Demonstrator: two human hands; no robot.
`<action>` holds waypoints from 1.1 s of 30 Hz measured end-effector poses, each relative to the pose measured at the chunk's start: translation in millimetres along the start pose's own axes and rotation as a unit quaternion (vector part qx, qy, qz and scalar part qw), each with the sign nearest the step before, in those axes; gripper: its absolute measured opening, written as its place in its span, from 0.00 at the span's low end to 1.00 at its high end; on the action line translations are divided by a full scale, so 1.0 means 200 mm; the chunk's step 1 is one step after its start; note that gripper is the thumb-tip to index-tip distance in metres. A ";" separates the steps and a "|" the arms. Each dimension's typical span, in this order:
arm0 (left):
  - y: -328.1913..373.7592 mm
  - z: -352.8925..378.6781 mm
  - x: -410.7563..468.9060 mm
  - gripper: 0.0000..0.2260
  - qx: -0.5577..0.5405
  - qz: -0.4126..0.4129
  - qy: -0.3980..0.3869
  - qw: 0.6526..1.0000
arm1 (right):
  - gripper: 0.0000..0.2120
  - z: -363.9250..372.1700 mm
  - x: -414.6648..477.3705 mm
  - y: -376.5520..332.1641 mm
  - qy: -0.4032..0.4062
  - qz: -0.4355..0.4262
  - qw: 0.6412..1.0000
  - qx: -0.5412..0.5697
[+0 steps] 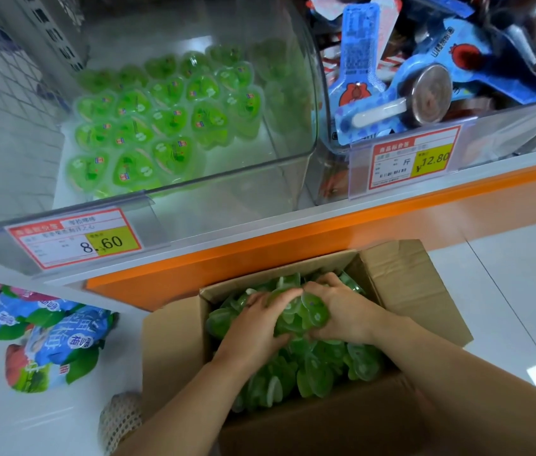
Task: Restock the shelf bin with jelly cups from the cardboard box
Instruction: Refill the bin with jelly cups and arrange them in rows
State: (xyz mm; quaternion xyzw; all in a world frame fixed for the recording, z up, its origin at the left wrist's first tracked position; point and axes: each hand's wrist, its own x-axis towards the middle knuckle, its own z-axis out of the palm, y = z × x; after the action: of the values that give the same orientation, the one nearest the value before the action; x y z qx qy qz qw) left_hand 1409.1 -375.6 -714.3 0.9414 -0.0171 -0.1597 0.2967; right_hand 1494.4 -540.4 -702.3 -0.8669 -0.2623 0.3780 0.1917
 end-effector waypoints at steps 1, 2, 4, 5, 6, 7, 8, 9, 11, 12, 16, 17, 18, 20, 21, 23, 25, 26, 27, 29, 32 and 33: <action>0.00 0.00 0.00 0.32 -0.004 -0.001 0.007 1.000 | 0.35 0.00 0.00 0.00 0.004 0.000 1.000 -0.002; -0.01 -0.01 0.00 0.32 -0.007 -0.002 0.014 1.000 | 0.34 0.00 0.00 0.01 0.007 0.002 1.000 -0.001; -0.02 -0.03 0.01 0.30 -0.008 -0.008 0.019 1.000 | 0.32 0.00 0.00 0.02 0.004 0.007 1.000 0.003; -0.03 -0.04 0.01 0.29 -0.006 -0.011 0.014 1.000 | 0.31 -0.01 -0.01 0.03 0.003 0.007 1.000 -0.001; -0.03 -0.05 0.02 0.29 -0.005 -0.014 0.006 1.000 | 0.31 -0.01 -0.01 0.04 0.006 0.006 1.000 -0.005; -0.04 -0.05 0.02 0.30 -0.006 -0.017 -0.006 1.000 | 0.30 -0.02 -0.02 0.05 0.011 0.007 1.000 -0.009; -0.04 -0.05 0.03 0.30 -0.006 -0.022 -0.017 1.000 | 0.30 -0.03 -0.03 0.05 0.014 0.011 1.000 -0.014; -0.03 -0.05 0.03 0.31 -0.004 -0.027 -0.029 0.999 | 0.31 -0.04 -0.04 0.04 0.012 0.017 1.000 -0.020; -0.01 -0.04 0.04 0.33 0.008 -0.035 -0.050 0.998 | 0.31 -0.05 -0.05 0.03 -0.005 0.023 0.999 -0.026; 0.01 -0.02 0.04 0.34 0.014 -0.040 -0.057 0.997 | 0.31 -0.04 -0.06 0.02 -0.016 0.023 0.999 -0.024; 0.07 0.05 0.06 0.36 0.034 -0.067 -0.060 0.995 | 0.27 0.00 -0.09 0.00 -0.018 -0.007 1.000 -0.022; 0.07 0.06 0.07 0.36 0.032 -0.075 -0.050 0.995 | 0.24 0.01 -0.09 0.00 -0.012 -0.012 1.000 -0.022; 0.07 0.06 0.07 0.35 0.028 -0.082 -0.041 0.995 | 0.21 0.00 -0.09 0.00 -0.007 -0.013 1.000 -0.017; 0.07 0.07 0.08 0.34 0.020 -0.089 -0.035 0.995 | 0.16 -0.01 -0.09 0.02 0.006 -0.005 1.000 0.011; 0.06 0.06 0.08 0.33 0.014 -0.087 -0.033 0.996 | 0.14 -0.01 -0.09 0.03 0.013 0.001 0.999 0.031; 0.05 0.04 0.07 0.33 -0.005 -0.075 -0.026 0.997 | 0.11 -0.01 -0.09 0.05 0.027 0.010 0.997 0.065; 0.04 0.02 0.05 0.32 -0.019 -0.064 -0.011 0.998 | 0.10 -0.02 -0.09 0.06 0.044 0.014 0.996 0.077; 0.04 0.00 0.03 0.32 -0.021 -0.062 -0.005 0.998 | 0.09 -0.03 -0.10 0.07 0.051 0.014 0.995 0.083; 0.04 -0.03 0.02 0.32 -0.022 -0.060 0.003 0.998 | 0.09 -0.03 -0.10 0.07 0.058 0.011 0.994 0.089; 0.05 -0.08 -0.01 0.32 -0.023 -0.051 0.016 0.998 | 0.11 -0.06 -0.12 0.06 0.070 0.008 0.993 0.092; 0.08 -0.18 -0.07 0.32 -0.019 -0.032 0.017 0.999 | 0.11 -0.11 -0.16 0.02 0.079 0.006 0.993 0.093; 0.09 -0.22 -0.09 0.31 -0.015 -0.025 0.017 0.999 | 0.13 -0.13 -0.19 0.01 0.081 0.002 0.993 0.089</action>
State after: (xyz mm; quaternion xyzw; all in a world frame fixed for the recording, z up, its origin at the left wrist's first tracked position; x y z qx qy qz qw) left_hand 1406.6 -364.4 -664.7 0.9394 0.0142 -0.1517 0.3070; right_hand 1493.4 -567.1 -665.0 -0.8746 -0.2092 0.3293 0.2880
